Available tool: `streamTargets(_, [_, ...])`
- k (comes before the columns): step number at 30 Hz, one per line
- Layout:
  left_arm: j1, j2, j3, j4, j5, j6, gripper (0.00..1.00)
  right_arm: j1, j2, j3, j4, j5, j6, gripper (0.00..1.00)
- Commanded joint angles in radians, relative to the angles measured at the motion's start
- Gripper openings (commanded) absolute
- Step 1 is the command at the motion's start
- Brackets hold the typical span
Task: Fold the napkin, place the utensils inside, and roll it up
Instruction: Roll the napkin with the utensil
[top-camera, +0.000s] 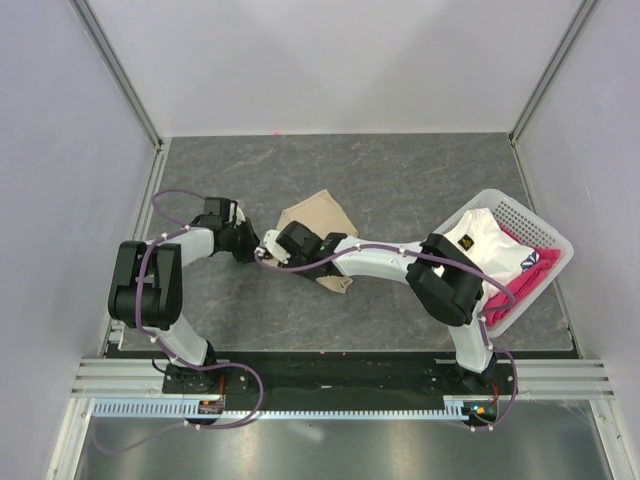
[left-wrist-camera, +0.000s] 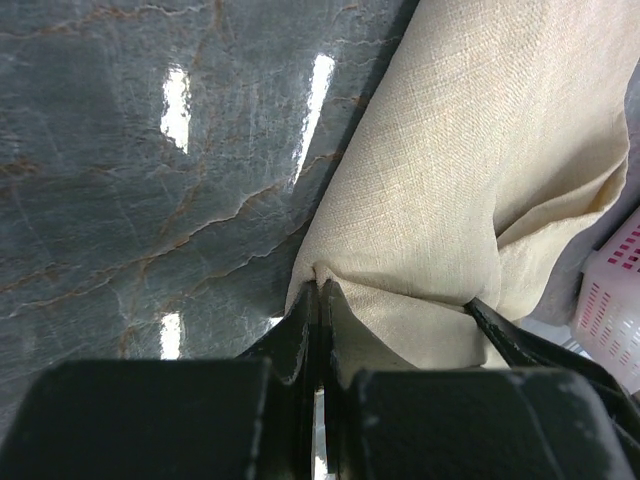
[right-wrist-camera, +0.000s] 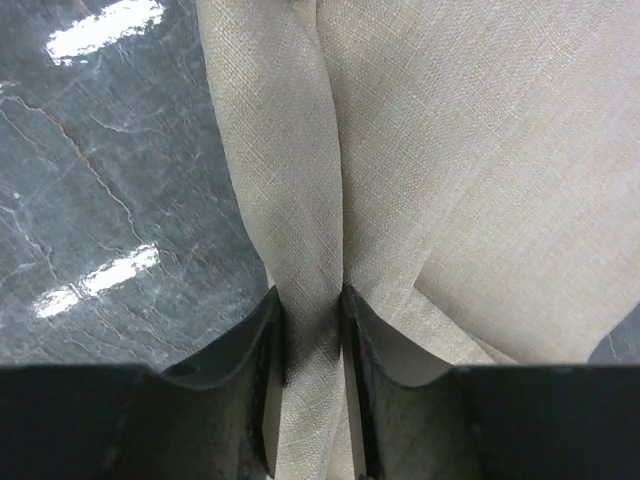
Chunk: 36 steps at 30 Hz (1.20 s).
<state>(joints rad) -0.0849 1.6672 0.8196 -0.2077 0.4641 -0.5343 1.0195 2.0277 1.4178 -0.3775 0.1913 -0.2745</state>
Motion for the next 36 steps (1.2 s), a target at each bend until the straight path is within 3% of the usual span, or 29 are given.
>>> streamTargets(1, [0.004,-0.024,0.0,0.031,0.025,0.036,0.12,-0.055,0.04,0.009,-0.095,-0.229,0.011,0.32])
streamTargets(4, [0.005,-0.098,-0.008,0.036,-0.03,0.023,0.34,-0.085,0.057,0.018,-0.147,-0.323,0.018,0.26])
streamTargets(5, [0.007,-0.119,-0.01,0.036,-0.071,0.019,0.47,-0.094,0.06,0.021,-0.159,-0.348,0.021,0.23])
streamTargets(8, [0.01,-0.204,-0.026,0.042,-0.155,0.008,0.6,-0.114,0.075,0.024,-0.195,-0.438,0.031,0.2])
streamTargets(13, [0.008,-0.317,-0.126,0.119,-0.185,-0.001,0.63,-0.154,0.095,0.041,-0.224,-0.575,0.055,0.16])
streamTargets(21, [0.007,-0.389,-0.276,0.29,-0.104,-0.004,0.65,-0.229,0.144,0.093,-0.276,-0.838,0.055,0.15])
streamTargets(36, [-0.015,-0.339,-0.289,0.358,-0.033,0.034,0.71,-0.354,0.308,0.216,-0.327,-1.084,0.06,0.13])
